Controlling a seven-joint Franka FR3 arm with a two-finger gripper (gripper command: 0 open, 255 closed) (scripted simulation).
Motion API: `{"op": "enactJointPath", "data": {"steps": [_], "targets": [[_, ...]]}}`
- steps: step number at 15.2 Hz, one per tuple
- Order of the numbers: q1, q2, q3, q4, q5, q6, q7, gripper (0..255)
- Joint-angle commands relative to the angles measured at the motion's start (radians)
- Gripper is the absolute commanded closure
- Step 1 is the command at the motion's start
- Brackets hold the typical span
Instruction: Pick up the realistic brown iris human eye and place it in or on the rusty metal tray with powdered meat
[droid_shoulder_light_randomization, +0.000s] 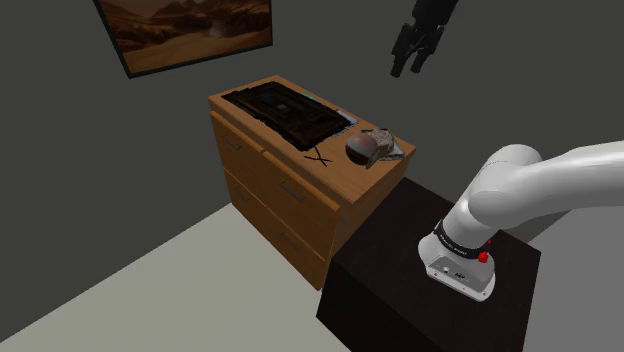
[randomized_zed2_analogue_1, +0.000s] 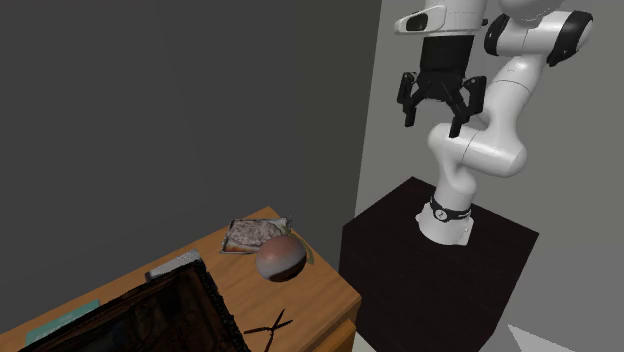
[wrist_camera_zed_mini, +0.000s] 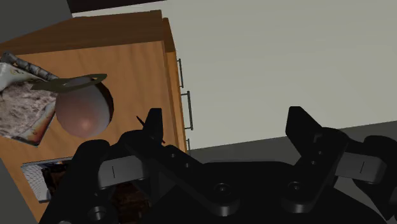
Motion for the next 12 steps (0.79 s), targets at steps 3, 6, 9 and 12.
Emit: {"op": "enactJointPath", "data": {"steps": [3,6,9,12], "targets": [[0.007,-0.031,-0.026,-0.073,-0.032,0.039,-0.073,0],[0.014,-0.068,-0.070,-0.174,-0.086,0.101,-0.181,0],[0.017,-0.092,-0.121,-0.265,-0.145,0.168,-0.290,0],[0.016,-0.101,-0.179,-0.344,-0.211,0.243,-0.398,0]]}}
